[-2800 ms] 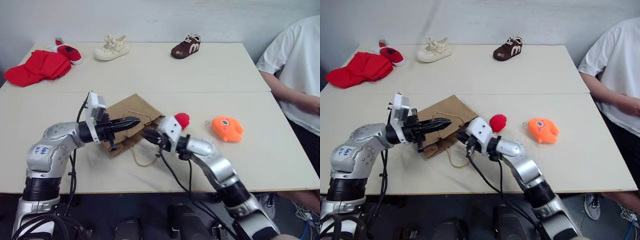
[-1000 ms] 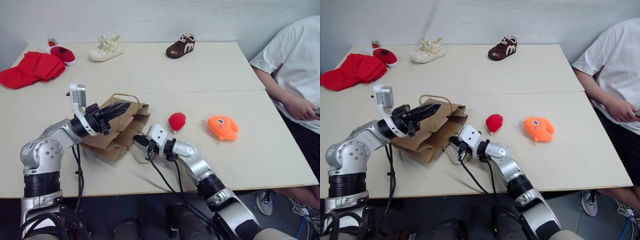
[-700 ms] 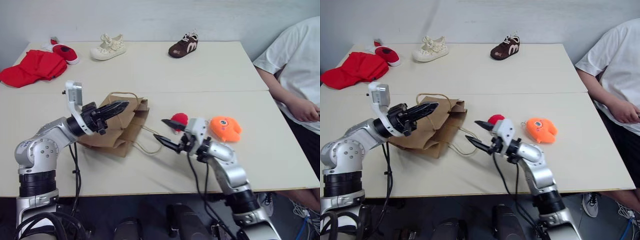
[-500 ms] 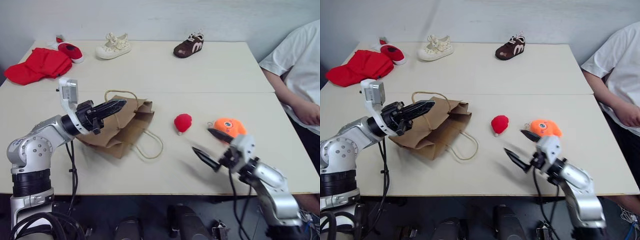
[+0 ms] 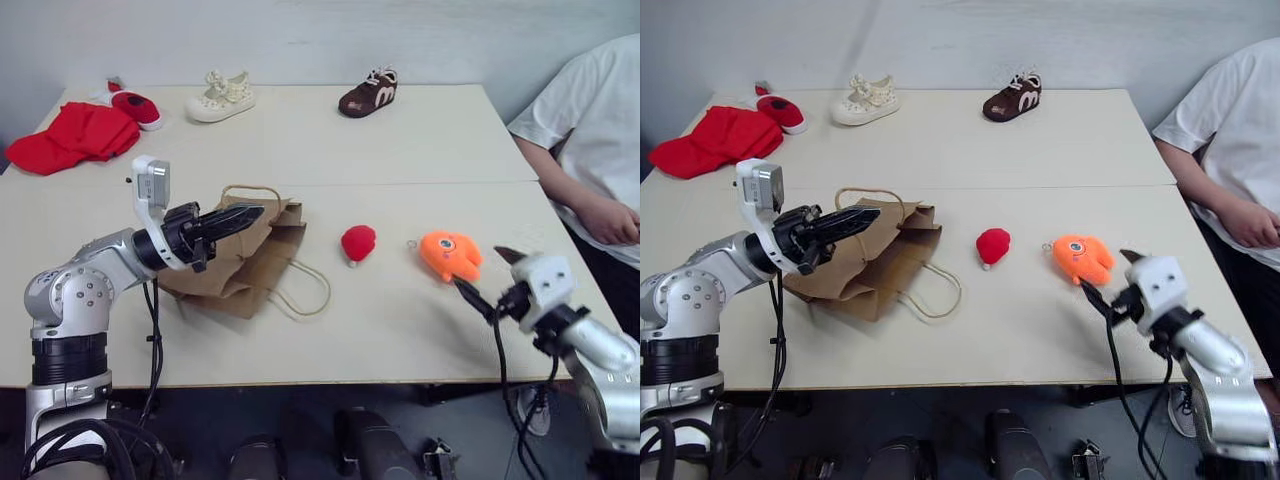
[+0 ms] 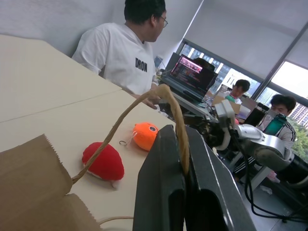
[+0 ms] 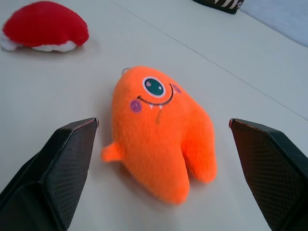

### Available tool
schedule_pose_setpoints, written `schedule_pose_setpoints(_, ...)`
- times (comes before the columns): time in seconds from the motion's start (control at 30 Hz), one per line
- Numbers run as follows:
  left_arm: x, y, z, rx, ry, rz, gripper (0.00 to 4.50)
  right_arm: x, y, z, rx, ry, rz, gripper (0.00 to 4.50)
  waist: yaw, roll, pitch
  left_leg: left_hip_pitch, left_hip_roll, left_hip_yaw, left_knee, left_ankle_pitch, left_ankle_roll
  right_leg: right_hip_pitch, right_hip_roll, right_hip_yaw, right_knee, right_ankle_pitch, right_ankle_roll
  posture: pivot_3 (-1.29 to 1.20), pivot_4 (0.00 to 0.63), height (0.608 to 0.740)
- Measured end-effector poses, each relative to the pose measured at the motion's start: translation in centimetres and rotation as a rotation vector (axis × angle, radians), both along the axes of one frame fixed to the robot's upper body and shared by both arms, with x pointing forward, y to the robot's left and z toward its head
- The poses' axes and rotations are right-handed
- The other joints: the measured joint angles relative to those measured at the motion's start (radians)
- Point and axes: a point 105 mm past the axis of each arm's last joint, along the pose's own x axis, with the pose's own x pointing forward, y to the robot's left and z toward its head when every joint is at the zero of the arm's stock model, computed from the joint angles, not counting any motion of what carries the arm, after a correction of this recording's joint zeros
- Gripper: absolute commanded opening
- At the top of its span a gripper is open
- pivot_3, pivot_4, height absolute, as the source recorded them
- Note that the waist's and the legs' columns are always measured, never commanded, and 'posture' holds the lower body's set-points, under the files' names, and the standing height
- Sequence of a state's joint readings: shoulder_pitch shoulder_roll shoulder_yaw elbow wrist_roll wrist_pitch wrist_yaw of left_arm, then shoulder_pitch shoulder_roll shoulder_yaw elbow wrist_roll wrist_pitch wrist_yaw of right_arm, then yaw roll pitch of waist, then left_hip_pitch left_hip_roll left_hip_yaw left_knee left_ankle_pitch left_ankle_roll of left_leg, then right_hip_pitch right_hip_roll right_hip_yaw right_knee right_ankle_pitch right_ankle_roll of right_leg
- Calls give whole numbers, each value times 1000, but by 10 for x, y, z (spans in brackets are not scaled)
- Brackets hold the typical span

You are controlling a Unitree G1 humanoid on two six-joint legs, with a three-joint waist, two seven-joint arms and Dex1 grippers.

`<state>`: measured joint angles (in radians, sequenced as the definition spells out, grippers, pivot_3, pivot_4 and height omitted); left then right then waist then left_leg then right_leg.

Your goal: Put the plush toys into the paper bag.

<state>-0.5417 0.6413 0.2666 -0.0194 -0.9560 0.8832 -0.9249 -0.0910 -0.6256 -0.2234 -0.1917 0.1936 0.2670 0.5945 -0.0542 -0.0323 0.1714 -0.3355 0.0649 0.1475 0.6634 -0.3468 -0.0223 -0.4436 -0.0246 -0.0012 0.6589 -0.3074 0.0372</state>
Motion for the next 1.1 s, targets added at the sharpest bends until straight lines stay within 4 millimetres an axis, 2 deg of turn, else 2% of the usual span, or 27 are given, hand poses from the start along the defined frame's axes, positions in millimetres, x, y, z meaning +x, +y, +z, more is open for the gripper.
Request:
schedule_pose_setpoints(0.03,0,0,0,2,2,-3,0,10,0,-3,-3,29,-12,4468,0,0,0,-1,0,0,0,0,0,-1,0,0,-1,0,0,0,150,740)
schedule_pose_setpoints(0.13,-1,0,0,10,6,-9,0,29,1,-17,-16,121,-18,3830,5,0,0,-2,0,0,-2,0,1,-1,0,-1,-3,-2,0,0,150,740)
schedule_pose_setpoints(0.3,-4,1,4,21,11,-35,0,45,-2,-17,-25,164,6,2160,5,0,0,-3,0,0,-2,-2,2,-1,-1,-2,-5,-2,1,0,150,740)
schedule_pose_setpoints(0.43,-8,2,7,17,18,-70,0,37,8,-11,-18,145,158,931,4,0,0,-3,0,0,-1,-2,2,-1,-1,-2,-5,-2,2,0,150,740)
schedule_pose_setpoints(0.53,-7,4,5,7,41,-80,0,13,43,2,21,116,434,199,3,2,1,-3,1,0,-1,-2,1,-1,-1,-3,-4,-2,2,0,150,740)
schedule_pose_setpoints(0.63,-9,6,6,15,48,-93,0,-4,83,23,15,104,659,91,-6,2,2,-2,2,1,-1,-3,1,-1,0,-3,-3,-2,2,0,150,740)
schedule_pose_setpoints(0.67,-10,6,7,16,46,-102,0,-10,107,31,-11,95,747,91,-8,2,2,-1,2,1,-1,-2,1,-1,-1,-3,-2,-3,2,0,150,740)
schedule_pose_setpoints(0.77,-12,4,11,11,45,-126,0,-16,156,44,-37,56,874,91,-3,2,2,-2,2,-1,-1,-3,-1,-1,-1,-4,-1,-4,0,0,150,740)
schedule_pose_setpoints(0.83,-13,4,11,9,52,-134,0,-15,173,42,-57,66,893,91,4,2,2,-4,1,-2,0,-3,0,-2,-2,-6,-2,-4,-1,0,150,740)
schedule_pose_setpoints(0.97,-15,2,10,2,70,-154,0,-11,219,33,-99,97,947,91,6,2,2,-6,2,-2,2,-4,1,-3,-2,-7,-2,-4,0,0,150,740)
schedule_pose_setpoints(1.1,-16,0,10,-5,78,-170,0,1,248,20,-127,131,922,90,1,2,2,-7,2,-3,3,-4,1,-3,-3,-8,-2,-4,-1,0,150,740)
